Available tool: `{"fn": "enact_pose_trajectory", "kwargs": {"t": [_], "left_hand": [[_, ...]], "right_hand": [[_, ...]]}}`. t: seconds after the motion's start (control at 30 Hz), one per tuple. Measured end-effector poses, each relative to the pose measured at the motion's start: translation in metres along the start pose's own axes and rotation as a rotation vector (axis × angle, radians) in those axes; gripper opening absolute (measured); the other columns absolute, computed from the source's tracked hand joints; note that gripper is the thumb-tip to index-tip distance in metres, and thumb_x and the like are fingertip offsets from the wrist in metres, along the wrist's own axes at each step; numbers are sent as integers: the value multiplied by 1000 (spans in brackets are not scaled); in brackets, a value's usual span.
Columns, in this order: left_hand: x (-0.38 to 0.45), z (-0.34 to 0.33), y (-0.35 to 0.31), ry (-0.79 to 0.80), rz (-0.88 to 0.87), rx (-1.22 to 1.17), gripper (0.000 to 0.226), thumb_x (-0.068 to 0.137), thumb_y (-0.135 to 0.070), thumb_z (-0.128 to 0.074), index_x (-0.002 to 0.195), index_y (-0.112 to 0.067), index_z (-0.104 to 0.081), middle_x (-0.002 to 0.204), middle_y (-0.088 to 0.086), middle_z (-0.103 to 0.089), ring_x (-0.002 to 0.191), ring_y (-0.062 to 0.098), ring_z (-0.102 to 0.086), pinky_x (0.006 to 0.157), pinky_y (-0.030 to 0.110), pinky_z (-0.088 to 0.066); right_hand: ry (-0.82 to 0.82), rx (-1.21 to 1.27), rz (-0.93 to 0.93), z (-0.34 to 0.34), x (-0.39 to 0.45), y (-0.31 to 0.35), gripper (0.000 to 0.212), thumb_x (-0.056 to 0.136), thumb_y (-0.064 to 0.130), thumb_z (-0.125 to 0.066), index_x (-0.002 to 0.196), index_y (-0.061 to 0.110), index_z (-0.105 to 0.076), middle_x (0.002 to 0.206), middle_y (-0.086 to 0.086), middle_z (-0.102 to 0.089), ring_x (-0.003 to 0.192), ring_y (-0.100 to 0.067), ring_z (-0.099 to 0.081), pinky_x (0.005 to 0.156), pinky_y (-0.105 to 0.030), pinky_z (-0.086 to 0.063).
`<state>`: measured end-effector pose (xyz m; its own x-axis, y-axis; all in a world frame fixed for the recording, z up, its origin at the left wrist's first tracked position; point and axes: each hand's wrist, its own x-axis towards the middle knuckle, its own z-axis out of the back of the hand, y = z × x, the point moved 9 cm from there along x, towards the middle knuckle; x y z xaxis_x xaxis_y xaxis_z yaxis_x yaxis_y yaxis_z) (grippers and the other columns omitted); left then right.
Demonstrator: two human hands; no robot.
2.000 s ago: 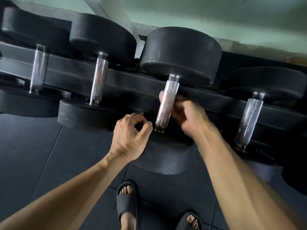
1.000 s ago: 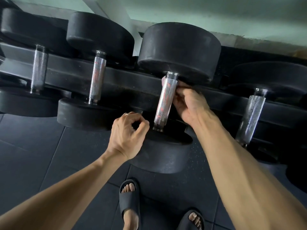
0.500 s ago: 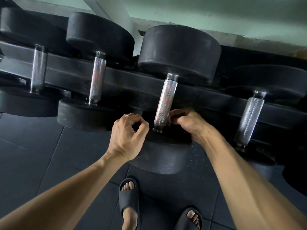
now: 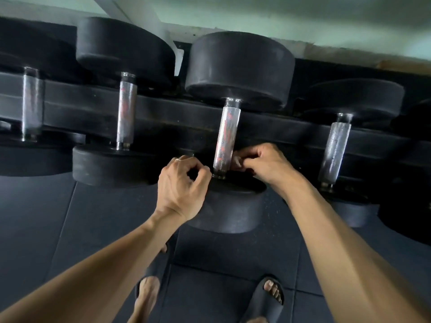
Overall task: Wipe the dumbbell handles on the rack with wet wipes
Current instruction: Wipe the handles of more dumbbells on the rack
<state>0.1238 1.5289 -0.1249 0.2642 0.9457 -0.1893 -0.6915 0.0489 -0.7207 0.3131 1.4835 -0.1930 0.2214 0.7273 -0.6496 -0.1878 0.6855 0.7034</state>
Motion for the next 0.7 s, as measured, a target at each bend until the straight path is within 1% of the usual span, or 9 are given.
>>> {"fn": "enact_pose_trajectory", "kwargs": {"t": [0.17,0.27,0.3,0.37,0.43,0.47,0.5,0.6,0.7], "left_hand": [[-1,-2,-2,29,-24,8,41,76,-47,-38,63,-18,-63,68,-8,-61,74,9,-52,66,27,-39],[-1,-4,-5,87,-34,47,35,81,-44,-43,70,-20,-66,77,-7,-66,81,14,-56,76,33,-45],[-1,-5,-7,124,-41,56,34,84,-46,-45,76,-22,-68,80,-8,-67,82,14,-58,78,35,-48],[-1,-3,-13,220,-71,9,30,92,-52,-53,98,-28,-70,87,-11,-68,85,11,-62,81,35,-52],[-4,0,-27,343,-140,-113,41,91,-57,-58,121,-30,-66,94,-13,-69,88,4,-65,81,25,-53],[-5,1,-33,404,-164,-181,47,88,-58,-58,125,-30,-65,96,-13,-71,90,2,-66,82,21,-54],[-7,3,-38,454,-173,-246,47,86,-55,-61,124,-27,-66,97,-11,-73,91,1,-68,83,20,-54],[-1,10,-41,502,-135,-421,25,87,-23,-74,111,-19,-73,86,-6,-77,87,4,-72,88,27,-57],[7,15,-44,553,-88,-491,10,86,-15,-75,96,-18,-77,80,-1,-77,82,12,-74,83,28,-59]], "right_hand": [[-183,321,12,14,-44,-1,42,85,2,-72,69,41,-78,79,12,-76,81,-3,-71,81,-23,-51],[-267,440,77,10,-74,17,30,86,0,-70,81,27,-81,92,0,-78,95,-14,-73,91,-31,-53],[-287,480,93,8,-83,23,24,87,-1,-69,86,20,-80,95,-3,-78,98,-16,-73,93,-33,-54],[-334,539,120,4,-100,35,18,88,-4,-67,89,12,-76,89,-2,-78,91,-12,-74,85,-26,-56],[-412,537,129,1,-112,44,18,87,-1,-69,88,16,-76,82,0,-77,81,-8,-72,78,-23,-55],[-444,519,127,-1,-115,47,17,85,1,-73,88,18,-76,81,-1,-77,79,-9,-72,78,-24,-55],[-465,505,129,-4,-117,49,17,83,2,-75,88,18,-76,80,-3,-77,78,-10,-72,78,-23,-56],[-476,499,165,-12,-122,59,13,83,-1,-75,88,10,-75,73,-5,-76,70,-10,-72,71,-14,-52],[-520,487,203,-13,-127,65,9,85,2,-75,90,9,-74,74,-5,-76,70,-11,-73,69,-11,-51]]}}
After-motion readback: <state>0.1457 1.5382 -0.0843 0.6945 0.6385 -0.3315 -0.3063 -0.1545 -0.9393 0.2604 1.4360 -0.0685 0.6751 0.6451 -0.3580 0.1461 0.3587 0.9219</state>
